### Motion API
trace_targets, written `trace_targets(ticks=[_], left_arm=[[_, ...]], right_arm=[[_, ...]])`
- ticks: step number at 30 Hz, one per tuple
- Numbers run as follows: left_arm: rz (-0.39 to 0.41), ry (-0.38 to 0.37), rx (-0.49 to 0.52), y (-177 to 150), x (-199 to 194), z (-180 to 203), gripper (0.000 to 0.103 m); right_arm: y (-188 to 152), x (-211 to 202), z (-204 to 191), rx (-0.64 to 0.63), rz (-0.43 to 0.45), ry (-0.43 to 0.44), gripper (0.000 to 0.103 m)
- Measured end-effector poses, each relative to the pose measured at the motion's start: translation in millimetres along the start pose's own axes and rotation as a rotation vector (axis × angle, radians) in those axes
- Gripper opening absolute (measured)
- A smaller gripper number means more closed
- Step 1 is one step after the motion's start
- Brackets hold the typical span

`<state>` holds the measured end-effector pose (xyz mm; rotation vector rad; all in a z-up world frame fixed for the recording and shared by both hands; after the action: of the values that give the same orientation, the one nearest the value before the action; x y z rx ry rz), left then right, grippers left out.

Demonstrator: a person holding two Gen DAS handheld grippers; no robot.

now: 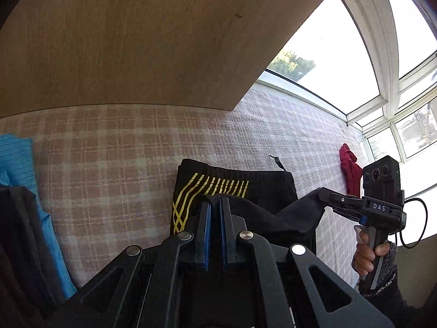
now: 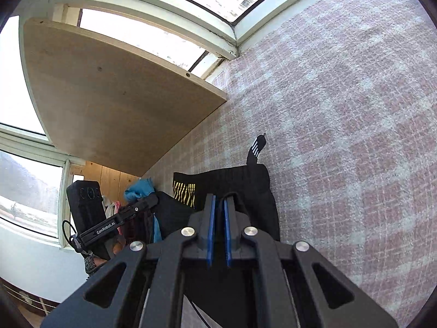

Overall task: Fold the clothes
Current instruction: 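Fold the hem end over toward the waistband with both grippers, then release the pants and grasp the folded edge with both grippers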

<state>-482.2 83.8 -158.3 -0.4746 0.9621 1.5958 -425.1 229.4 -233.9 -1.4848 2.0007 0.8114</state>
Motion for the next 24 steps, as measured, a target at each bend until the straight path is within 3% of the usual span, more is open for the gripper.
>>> trace_targets(ticks=[3, 7, 9, 10, 13, 15, 17, 20, 24], left_arm=[[-0.025, 0.022, -0.041, 9.2, 21.5, -25.6, 0.005], [-0.038, -0.010, -0.074, 10.6, 31.5, -40.3, 0.006], [-0.027, -0.019, -0.077, 11.6, 24.7, -40.9, 0.009], [-0.019, -0.018, -0.066, 11.9, 20.1, -38.7, 0.010], [0.014, 0.015, -0.015, 7.8, -2.5, -34.2, 0.020], [0.030, 0.024, 0.004, 9.2, -11.9, -27.6, 0.024], [0.056, 0.042, 0.033, 8.4, -24.1, -20.0, 0.024], [0.089, 0.052, 0.105, -5.9, -45.5, -5.2, 0.024], [0.037, 0.023, 0.220, -37.0, -36.1, 14.9, 0.024]], right_arm=[[13.6, 13.0, 13.6, 0.024, -0.027, -0.024, 0.007], [21.6, 15.1, 23.3, 0.068, -0.090, -0.014, 0.011], [23.5, 4.6, 20.5, 0.056, -0.080, -0.012, 0.021], [24.9, -1.9, 19.0, 0.057, -0.072, -0.006, 0.032], [29.8, -22.4, 16.4, 0.088, -0.046, 0.045, 0.038], [28.8, -41.2, 1.8, -0.016, 0.035, -0.050, 0.038], [12.9, -53.4, -26.1, -0.205, 0.098, -0.130, 0.038], [-27.0, -39.8, -69.9, -0.503, 0.084, -0.245, 0.017], [-56.3, 7.5, -92.9, -0.735, 0.037, -0.382, 0.017]])
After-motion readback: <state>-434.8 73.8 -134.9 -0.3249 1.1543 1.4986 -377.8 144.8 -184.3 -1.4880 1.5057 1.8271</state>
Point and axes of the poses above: each gripper's, at about its wrist camera, not at the fingertips, and x roughly the way its jaws point, z to its right, y to its top, the point moved 3 cm from there along x, roughly the way its jaws point, and after that the axes turned 8 degrees about -y, right-handed, at the moved point
